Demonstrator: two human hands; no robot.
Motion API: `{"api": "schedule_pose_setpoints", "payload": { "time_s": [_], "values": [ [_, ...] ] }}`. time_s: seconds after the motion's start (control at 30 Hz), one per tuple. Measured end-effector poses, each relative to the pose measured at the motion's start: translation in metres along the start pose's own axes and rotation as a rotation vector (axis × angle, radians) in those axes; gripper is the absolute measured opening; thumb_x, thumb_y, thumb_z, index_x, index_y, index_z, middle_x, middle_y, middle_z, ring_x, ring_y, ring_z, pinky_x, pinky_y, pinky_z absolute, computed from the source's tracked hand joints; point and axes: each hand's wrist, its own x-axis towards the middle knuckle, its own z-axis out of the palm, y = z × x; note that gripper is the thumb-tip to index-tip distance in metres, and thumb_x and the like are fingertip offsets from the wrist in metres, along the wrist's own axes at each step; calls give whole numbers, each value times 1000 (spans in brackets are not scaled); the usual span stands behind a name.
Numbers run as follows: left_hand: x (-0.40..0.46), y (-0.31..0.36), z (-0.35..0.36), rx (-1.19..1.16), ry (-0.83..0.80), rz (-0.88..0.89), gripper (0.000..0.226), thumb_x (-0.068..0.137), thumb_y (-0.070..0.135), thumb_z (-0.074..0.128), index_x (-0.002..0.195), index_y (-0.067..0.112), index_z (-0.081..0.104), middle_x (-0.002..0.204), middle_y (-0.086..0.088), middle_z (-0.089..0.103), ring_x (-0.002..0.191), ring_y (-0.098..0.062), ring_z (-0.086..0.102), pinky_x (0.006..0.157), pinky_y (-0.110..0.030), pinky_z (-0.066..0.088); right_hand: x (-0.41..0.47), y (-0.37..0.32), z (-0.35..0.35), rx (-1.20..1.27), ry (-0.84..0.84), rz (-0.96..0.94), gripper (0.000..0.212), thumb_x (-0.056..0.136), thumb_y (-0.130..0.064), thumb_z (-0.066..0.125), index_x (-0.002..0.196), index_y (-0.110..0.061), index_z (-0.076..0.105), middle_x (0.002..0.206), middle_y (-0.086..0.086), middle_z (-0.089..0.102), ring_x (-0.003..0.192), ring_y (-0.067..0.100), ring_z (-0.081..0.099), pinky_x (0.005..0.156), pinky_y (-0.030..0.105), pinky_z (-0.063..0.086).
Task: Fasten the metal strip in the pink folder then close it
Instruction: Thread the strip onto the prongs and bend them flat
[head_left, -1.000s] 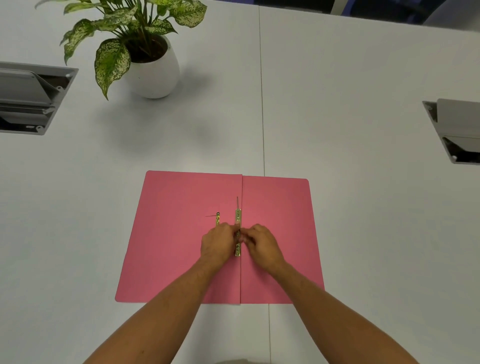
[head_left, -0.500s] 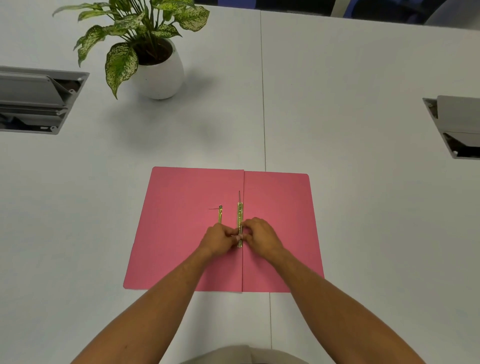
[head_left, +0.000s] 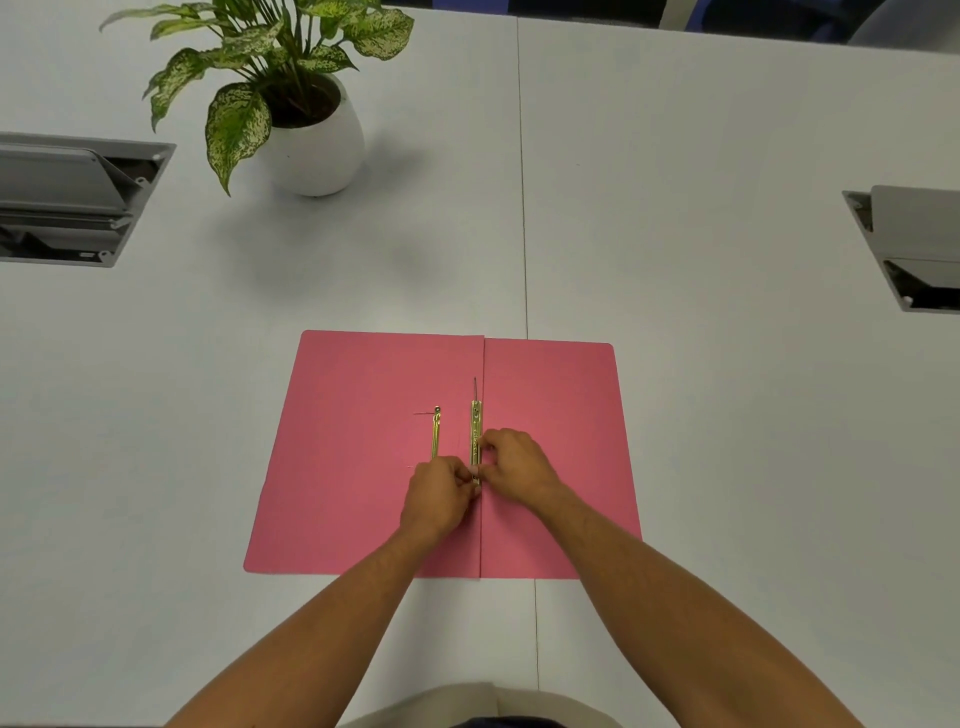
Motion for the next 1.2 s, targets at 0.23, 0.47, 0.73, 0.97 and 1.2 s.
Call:
{"api": "schedule_pose_setpoints", "payload": {
  "time_s": [0.23, 0.47, 0.73, 0.97, 1.2],
  "values": [
    [-4, -6, 6, 52, 5, 30, 6, 78, 15, 71, 74, 12, 73, 70, -8, 73, 68, -26, 67, 70, -38, 56, -1, -1, -2, 7, -10, -1, 27, 78, -19, 73, 100, -9, 63, 98, 10, 66, 88, 26, 59, 68, 29, 43],
    [-9, -12, 8, 84, -17, 101, 13, 83, 18, 66, 76, 13, 76, 69, -8, 73, 64, -25, 65, 67, -38, 55, -1, -2, -1, -9, -13, -7, 28, 78, -21, 74, 101, -10, 62, 99, 9, 66, 87, 24, 58, 71, 31, 46],
    [-17, -10, 13, 85, 20, 130, 14, 84, 16, 64, 80, 11, 76, 72, -10, 74, 67, -27, 65, 67, -35, 53, -1, -3, -1, -23, -17, -13, 24, 77, -18, 70, 98, -9, 62, 96, 10, 66, 86, 26, 59, 68, 33, 47],
    [-22, -8, 19, 129, 18, 160, 19, 86, 16, 59, 80, 10, 76, 69, -9, 73, 61, -25, 64, 64, -39, 54, -1, -4, -1, -18, -22, 0, 22, 74, -17, 69, 93, -10, 61, 93, 10, 66, 83, 26, 58, 67, 34, 48],
    [-23, -5, 19, 341, -2, 226, 28, 91, 18, 47, 85, 5, 70, 82, -17, 68, 71, -35, 62, 62, -42, 50, -3, -4, -2, -16, -26, 3, 25, 75, -18, 69, 97, -10, 61, 96, 10, 66, 86, 27, 59, 69, 34, 47]
  ]
}}
